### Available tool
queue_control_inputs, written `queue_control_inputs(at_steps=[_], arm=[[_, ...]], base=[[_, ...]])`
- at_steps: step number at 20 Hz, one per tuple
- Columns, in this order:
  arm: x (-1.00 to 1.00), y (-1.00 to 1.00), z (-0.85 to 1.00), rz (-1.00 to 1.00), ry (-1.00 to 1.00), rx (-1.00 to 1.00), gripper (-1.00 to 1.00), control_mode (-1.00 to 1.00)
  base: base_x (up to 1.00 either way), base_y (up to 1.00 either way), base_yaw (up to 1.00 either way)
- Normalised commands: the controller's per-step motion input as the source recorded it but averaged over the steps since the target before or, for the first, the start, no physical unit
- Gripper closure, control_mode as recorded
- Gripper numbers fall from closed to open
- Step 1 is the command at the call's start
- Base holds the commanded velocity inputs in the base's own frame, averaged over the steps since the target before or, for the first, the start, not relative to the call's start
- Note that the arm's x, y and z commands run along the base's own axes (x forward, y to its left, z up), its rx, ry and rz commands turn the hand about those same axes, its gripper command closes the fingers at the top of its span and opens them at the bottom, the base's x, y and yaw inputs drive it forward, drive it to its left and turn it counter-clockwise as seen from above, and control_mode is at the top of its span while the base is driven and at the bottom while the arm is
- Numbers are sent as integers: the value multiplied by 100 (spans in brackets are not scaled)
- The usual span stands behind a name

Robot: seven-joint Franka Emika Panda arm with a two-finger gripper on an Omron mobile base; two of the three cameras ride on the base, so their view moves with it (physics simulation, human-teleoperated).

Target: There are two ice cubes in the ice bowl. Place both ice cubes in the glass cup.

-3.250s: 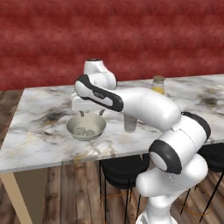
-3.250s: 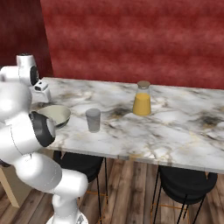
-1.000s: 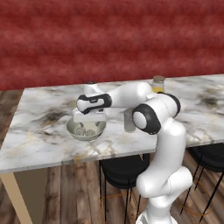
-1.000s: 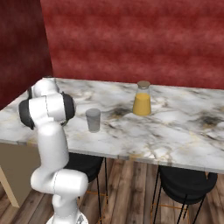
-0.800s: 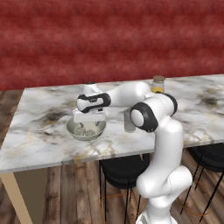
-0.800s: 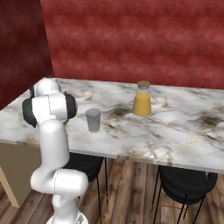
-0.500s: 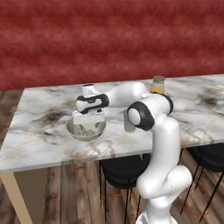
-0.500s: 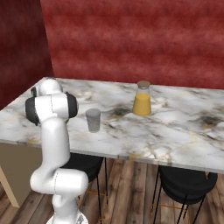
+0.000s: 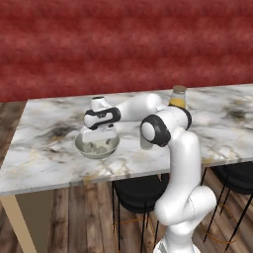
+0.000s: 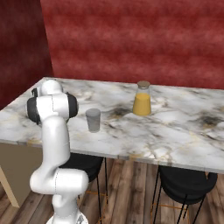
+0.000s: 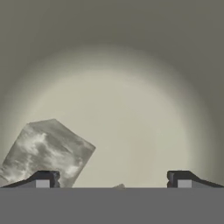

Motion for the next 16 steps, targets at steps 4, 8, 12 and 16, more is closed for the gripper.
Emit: queue_control_inputs(at_steps=[4, 8, 12, 16], arm=[[17, 1, -31, 8, 1, 0, -100, -100], [-5, 11, -32, 12, 2, 0, -100, -100], [-28, 3, -8, 10, 0, 0, -100, -100], [-33, 0, 0, 9, 0, 0, -100, -100]], base=[[0, 0, 0], [0, 0, 0], [0, 0, 0], [0, 0, 0]])
